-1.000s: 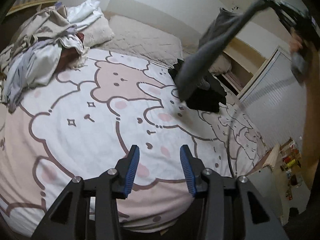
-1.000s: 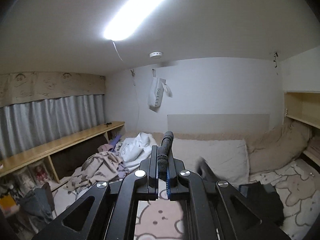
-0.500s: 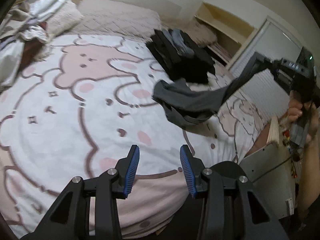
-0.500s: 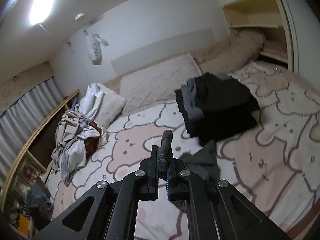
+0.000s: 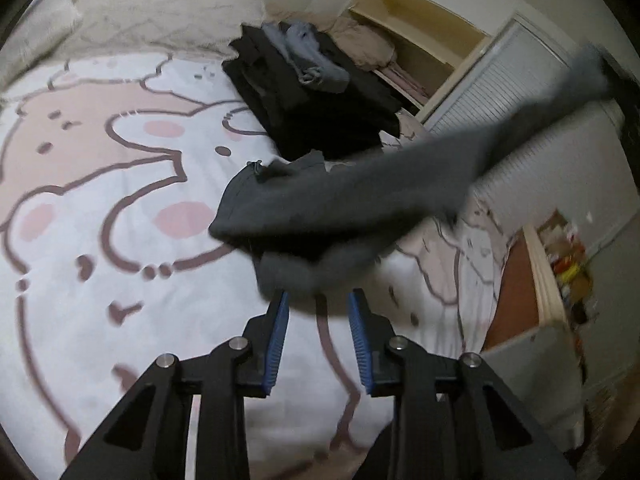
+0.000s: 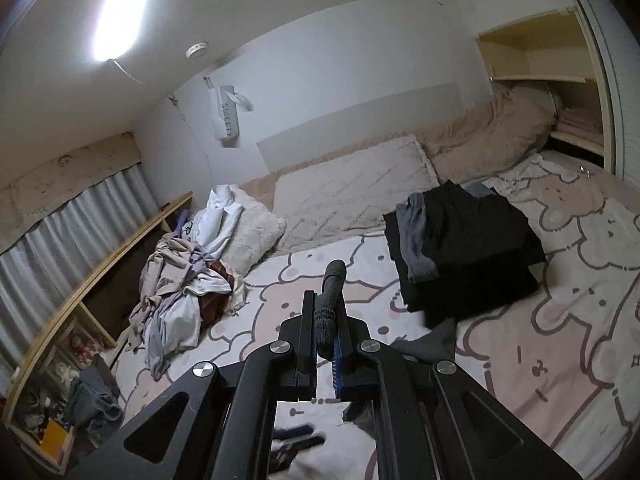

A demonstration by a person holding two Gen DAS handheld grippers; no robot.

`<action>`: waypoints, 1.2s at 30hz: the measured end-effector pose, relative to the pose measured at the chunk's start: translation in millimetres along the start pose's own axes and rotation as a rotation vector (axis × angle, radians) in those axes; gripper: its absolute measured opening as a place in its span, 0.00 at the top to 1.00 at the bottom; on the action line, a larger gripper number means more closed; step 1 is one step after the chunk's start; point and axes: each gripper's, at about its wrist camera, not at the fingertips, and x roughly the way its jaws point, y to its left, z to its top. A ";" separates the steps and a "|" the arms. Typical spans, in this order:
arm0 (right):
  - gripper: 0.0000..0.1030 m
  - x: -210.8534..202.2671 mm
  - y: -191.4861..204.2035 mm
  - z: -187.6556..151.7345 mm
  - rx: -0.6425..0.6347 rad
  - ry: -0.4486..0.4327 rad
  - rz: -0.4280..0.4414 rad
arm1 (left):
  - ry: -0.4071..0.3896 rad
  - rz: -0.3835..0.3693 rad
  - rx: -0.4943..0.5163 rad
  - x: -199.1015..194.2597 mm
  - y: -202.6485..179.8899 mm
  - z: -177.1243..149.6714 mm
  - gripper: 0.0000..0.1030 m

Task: Fold clothes

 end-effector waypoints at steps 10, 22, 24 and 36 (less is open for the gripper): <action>0.93 15.4 -38.8 -8.8 0.059 0.046 -0.006 | 0.175 0.089 -0.003 90.1 9.4 9.8 0.71; 0.93 -15.6 -36.4 -1.1 0.038 -0.018 -0.024 | -0.156 0.135 -0.149 -69.0 30.7 28.4 0.90; 0.94 -25.4 -28.3 1.5 0.027 -0.043 -0.012 | -0.266 0.149 -0.135 -126.9 25.2 32.3 0.90; 0.94 -32.1 31.5 31.3 -0.083 -0.125 0.059 | -0.598 0.321 0.076 -331.9 -5.3 50.1 0.90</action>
